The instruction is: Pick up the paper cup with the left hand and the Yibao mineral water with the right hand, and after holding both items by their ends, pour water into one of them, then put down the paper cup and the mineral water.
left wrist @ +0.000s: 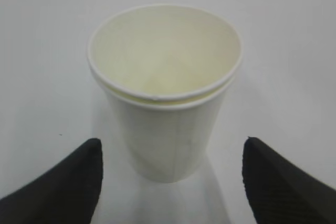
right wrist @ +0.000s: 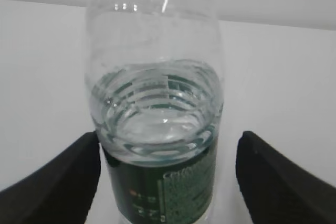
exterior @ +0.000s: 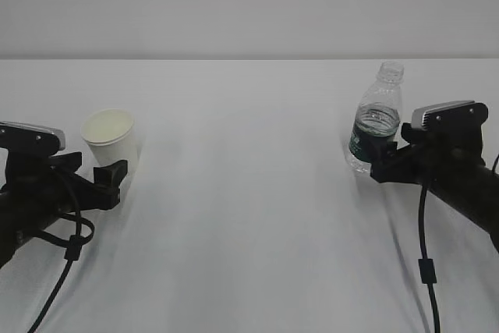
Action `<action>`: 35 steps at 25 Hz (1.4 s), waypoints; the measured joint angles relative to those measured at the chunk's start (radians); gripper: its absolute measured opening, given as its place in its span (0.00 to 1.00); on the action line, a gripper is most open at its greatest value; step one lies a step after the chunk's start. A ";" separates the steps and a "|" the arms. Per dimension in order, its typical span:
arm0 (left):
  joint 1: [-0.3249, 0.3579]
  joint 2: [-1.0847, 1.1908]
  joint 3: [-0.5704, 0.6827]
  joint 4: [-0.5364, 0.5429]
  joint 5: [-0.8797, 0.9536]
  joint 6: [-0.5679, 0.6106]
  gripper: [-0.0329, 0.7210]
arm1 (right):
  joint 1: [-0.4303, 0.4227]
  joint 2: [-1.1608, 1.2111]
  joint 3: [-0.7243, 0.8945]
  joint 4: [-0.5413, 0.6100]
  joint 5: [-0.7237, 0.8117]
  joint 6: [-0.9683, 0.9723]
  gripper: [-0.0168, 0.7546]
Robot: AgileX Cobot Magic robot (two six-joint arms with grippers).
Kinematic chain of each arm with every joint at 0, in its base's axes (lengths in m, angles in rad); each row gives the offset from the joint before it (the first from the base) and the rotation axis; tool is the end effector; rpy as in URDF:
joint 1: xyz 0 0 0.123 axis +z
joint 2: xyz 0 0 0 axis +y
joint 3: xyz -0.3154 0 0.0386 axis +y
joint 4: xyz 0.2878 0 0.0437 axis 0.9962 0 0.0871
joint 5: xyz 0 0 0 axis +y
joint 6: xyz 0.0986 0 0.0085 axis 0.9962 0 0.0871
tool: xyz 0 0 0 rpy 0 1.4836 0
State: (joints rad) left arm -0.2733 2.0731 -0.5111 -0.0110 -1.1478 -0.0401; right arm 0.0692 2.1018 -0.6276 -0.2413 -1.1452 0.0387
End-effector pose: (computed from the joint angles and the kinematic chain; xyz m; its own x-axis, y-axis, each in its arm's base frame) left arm 0.3138 -0.0869 0.0616 -0.3206 0.0436 -0.9462 0.2467 0.9683 -0.0390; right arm 0.3554 0.0462 0.0689 -0.2318 -0.0772 -0.9697 -0.2928 0.9562 -0.0062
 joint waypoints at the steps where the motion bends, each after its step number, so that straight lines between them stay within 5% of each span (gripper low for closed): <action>1: 0.000 0.000 0.000 0.000 0.000 0.000 0.83 | 0.000 0.000 -0.005 0.000 0.000 0.000 0.81; 21: 0.000 0.000 0.000 0.000 0.000 0.000 0.83 | 0.000 0.101 -0.117 -0.006 0.000 0.000 0.80; 35: 0.000 0.000 0.000 0.000 0.000 0.000 0.83 | 0.000 0.101 -0.117 -0.061 -0.002 0.000 0.68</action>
State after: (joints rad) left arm -0.2733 2.0731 -0.5111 -0.0110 -1.1478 -0.0401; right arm 0.0692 2.2033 -0.7448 -0.3026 -1.1472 0.0387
